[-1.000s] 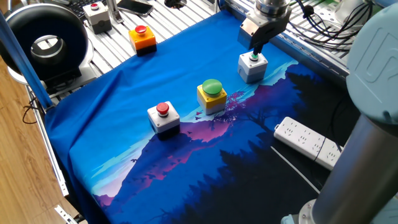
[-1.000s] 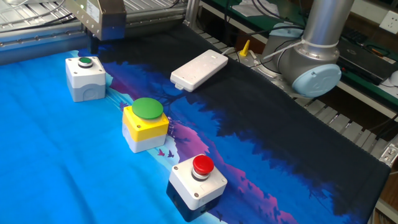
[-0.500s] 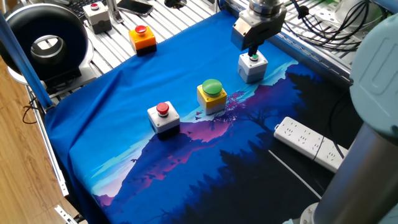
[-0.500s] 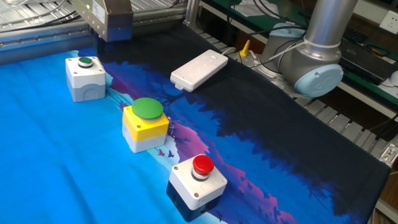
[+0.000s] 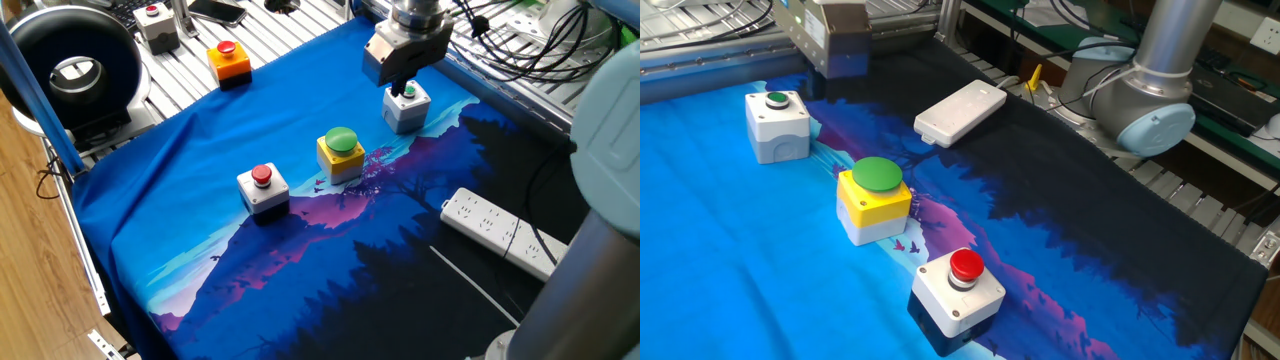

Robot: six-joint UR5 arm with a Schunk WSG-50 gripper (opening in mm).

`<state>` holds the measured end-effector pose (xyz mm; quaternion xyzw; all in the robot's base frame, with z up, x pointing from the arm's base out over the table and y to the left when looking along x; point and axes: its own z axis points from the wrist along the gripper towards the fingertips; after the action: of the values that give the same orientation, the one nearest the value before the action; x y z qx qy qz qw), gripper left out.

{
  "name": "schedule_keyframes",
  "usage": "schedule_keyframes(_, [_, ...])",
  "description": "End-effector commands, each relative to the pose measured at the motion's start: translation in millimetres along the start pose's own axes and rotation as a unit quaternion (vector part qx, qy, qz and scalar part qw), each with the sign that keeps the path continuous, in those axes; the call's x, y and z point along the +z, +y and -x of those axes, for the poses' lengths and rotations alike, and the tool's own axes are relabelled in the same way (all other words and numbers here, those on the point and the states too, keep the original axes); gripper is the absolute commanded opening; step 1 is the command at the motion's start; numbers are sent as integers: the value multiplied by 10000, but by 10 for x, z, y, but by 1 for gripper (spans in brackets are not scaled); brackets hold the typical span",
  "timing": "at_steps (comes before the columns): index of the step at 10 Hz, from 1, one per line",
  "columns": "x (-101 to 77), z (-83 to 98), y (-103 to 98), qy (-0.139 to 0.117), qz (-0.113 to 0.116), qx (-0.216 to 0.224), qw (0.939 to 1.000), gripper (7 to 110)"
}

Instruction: Press three buttons from left to right in sequence

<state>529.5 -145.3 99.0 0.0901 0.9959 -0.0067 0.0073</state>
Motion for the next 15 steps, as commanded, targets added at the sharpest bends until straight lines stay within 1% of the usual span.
schedule_keyframes(1, [23, -48, 167, -40, 48, 167, 9998, 7])
schedule_keyframes(4, [42, -77, 261, -61, 60, 243, 9997, 7])
schedule_keyframes(7, [12, -117, 417, -80, 81, 366, 9993, 7])
schedule_keyframes(11, [20, -114, 430, -94, 92, 382, 9992, 7])
schedule_keyframes(12, [18, -97, 487, -122, 209, 484, 9985, 7])
schedule_keyframes(13, [18, -92, 484, -131, 204, 500, 9985, 7])
schedule_keyframes(14, [18, -88, 458, -144, 150, 360, 9991, 7])
schedule_keyframes(15, [20, -125, 440, -74, 109, 145, 9998, 7])
